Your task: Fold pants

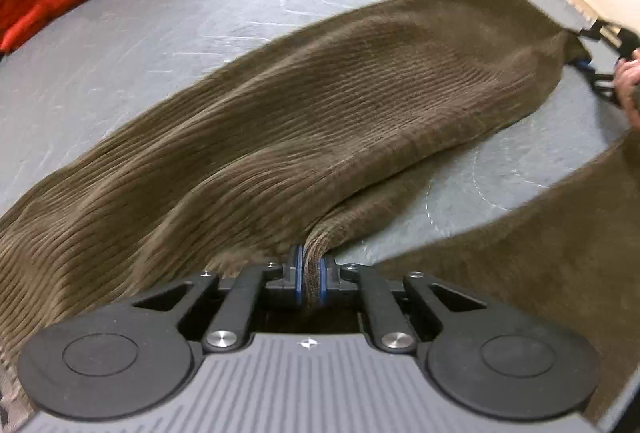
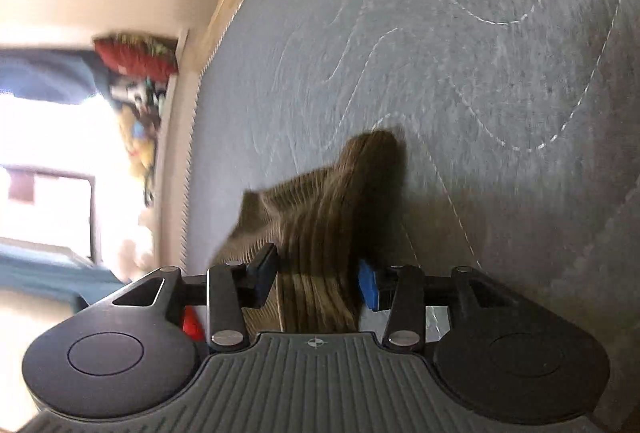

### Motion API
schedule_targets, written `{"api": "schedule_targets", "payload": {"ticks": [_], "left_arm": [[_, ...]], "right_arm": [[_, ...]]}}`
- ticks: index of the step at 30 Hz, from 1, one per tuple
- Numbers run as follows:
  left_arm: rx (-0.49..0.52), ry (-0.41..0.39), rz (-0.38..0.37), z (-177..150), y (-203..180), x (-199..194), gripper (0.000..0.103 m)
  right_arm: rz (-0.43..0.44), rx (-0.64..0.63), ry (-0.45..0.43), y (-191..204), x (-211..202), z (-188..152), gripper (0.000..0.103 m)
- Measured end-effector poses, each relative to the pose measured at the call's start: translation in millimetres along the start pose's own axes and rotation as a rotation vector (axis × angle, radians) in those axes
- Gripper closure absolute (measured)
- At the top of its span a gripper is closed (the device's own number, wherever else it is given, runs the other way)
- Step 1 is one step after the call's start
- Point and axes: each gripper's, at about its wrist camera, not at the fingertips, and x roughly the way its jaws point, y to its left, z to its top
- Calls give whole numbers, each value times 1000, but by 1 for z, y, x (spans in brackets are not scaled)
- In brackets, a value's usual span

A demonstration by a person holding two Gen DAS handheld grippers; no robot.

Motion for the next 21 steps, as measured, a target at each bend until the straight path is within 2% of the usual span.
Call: {"api": "schedule_targets", "payload": {"ticks": [3,5,6,7,9,11,14,15,16,17,19,20,21], "left_arm": [[27,1,35,-14,9,-17,95],[8,-5,44,-16,11,-20,95],[-6,-4,42,-14,12,-20,95],[-21,0,42,-12,12,-19,95],[-47,5,42,-8,10,-17,95],[-51,3,13,-4,3,-16,95],[9,0,-47,-7,-10,-18,95],[40,4,-62,-8,-17,-16,95],[69,17,-61,-10,-23,-14,95],[92,34,-56,-12,-26,-10,95],[97,57,-82,-16,-24,-5,92],[89,61,-104,-16,-20,-6,88],[81,64,-129,-15,-16,-9,86]], "right_arm": [[18,34,-19,-4,6,4,59],[-2,18,-32,0,10,5,62],[-25,-1,-36,4,15,4,71],[-59,-27,-40,9,18,4,93],[-120,-86,-44,18,19,5,95],[-104,-184,-100,40,11,11,96],[-104,-352,-287,79,-21,22,97],[-125,-395,-335,85,-31,25,97],[-190,-434,-361,86,-34,27,96],[-277,-449,-361,80,-34,30,96],[-447,-384,-273,47,-27,40,94],[-498,-336,-237,29,-28,46,96],[-430,-312,-243,20,-35,50,95]]}}
